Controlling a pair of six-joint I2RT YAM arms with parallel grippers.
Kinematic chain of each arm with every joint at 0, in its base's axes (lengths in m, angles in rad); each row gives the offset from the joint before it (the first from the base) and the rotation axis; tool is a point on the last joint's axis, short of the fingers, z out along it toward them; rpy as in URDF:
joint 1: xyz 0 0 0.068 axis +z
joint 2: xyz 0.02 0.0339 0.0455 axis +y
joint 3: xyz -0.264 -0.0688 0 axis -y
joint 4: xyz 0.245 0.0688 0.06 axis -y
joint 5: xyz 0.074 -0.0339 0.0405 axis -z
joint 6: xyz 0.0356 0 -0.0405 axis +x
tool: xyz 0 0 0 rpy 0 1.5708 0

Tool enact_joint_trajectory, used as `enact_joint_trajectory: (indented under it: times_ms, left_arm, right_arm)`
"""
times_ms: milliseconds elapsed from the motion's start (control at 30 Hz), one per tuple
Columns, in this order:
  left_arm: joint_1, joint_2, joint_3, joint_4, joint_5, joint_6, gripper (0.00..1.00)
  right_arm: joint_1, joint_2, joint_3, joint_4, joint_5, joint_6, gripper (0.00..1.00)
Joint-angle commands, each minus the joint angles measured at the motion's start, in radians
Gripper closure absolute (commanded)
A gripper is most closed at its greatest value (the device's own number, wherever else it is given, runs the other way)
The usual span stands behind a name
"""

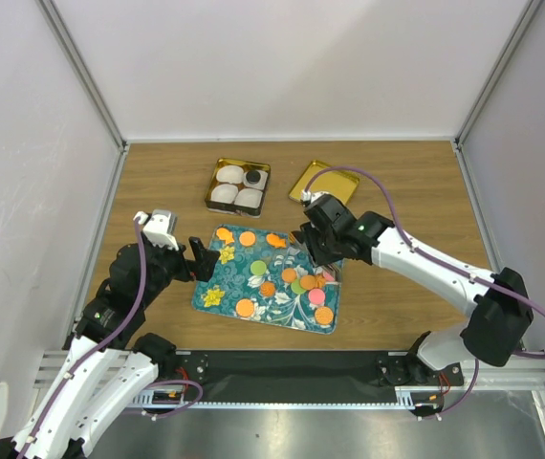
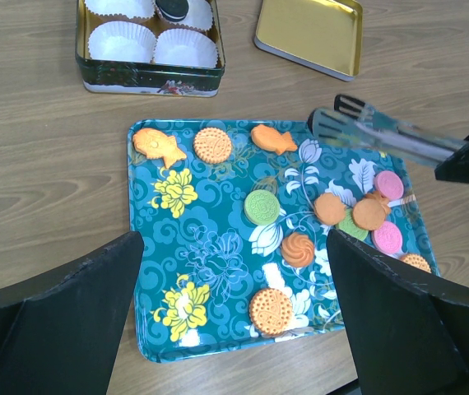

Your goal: Pack the cookies

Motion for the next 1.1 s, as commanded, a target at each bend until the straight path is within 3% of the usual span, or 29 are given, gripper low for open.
enact_joint_trajectory:
  times_ms: [0,200,500,667,867,1067]
  left_arm:
    - [-0.003,-0.001,0.000,0.028,0.006,0.009,0.00]
    - [-0.005,0.004,0.002,0.026,0.008,0.009,0.00]
    - [-0.003,-0.005,0.000,0.028,0.000,0.009,0.00]
    - [-0.005,-0.007,0.002,0.026,-0.001,0.009,0.00]
    - [-0.005,-0.005,0.000,0.025,-0.008,0.009,0.00]
    - [-0.005,-0.001,0.000,0.025,-0.006,0.009,0.00]
  right_arm:
    - [0.000,-0.017,0.110,0.015,0.006,-0.022,0.66]
    - [-0.029,0.138,0.341,0.071,-0.035,-0.064,0.65]
    - [-0.075,0.511,0.667,0.276,-0.066,-0.122,0.66]
    - [-0.103,0.708,0.878,0.275,-0.109,-0.113,0.65]
    - [-0.104,0.824,0.998,0.279,-0.127,-0.103,0.64]
    - [-0.106,0.881,1.014,0.288,-0.133,-0.087,0.63]
